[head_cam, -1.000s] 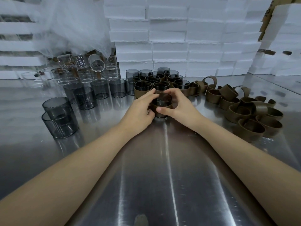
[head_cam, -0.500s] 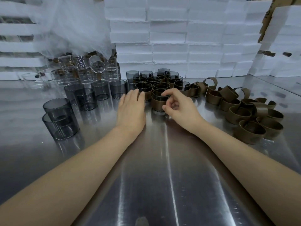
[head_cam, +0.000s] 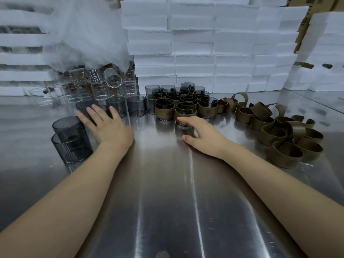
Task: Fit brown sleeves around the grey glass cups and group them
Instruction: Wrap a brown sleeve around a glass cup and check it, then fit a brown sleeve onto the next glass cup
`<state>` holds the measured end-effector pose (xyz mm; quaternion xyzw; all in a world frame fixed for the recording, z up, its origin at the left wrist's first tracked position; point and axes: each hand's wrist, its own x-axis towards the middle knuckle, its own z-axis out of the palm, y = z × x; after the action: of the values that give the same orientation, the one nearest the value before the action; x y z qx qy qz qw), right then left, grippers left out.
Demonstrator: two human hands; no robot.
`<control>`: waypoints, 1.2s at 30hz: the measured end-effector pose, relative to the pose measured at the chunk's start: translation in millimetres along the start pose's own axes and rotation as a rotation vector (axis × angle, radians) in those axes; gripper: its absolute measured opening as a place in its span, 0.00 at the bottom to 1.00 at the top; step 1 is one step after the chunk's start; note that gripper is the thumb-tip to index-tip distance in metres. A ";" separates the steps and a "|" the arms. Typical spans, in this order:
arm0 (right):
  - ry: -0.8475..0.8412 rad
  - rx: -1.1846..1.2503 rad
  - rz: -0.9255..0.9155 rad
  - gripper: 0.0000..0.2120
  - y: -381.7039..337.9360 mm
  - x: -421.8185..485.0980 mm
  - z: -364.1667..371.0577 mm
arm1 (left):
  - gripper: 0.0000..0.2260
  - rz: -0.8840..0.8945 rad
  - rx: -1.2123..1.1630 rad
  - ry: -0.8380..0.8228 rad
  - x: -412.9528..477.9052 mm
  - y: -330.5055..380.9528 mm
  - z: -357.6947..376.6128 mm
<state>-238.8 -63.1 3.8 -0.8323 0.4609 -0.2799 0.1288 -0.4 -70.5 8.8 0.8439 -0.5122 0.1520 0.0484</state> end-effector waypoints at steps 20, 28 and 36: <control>-0.068 -0.004 0.144 0.32 5.8 5.3 1.4 | 0.18 0.636 -0.664 0.211 -47.6 49.9 -16.6; -0.066 0.355 0.136 0.37 4.8 1.4 -2.8 | 0.39 0.785 -1.011 0.017 -52.1 55.6 -9.8; -0.035 0.414 0.127 0.31 4.0 0.6 -1.5 | 0.24 0.639 -1.099 -0.284 -44.8 52.2 -6.7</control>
<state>-242.2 -65.8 3.3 -0.7620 0.4429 -0.3453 0.3224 -66.9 -55.4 -2.4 0.5141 -0.7426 -0.2383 0.3569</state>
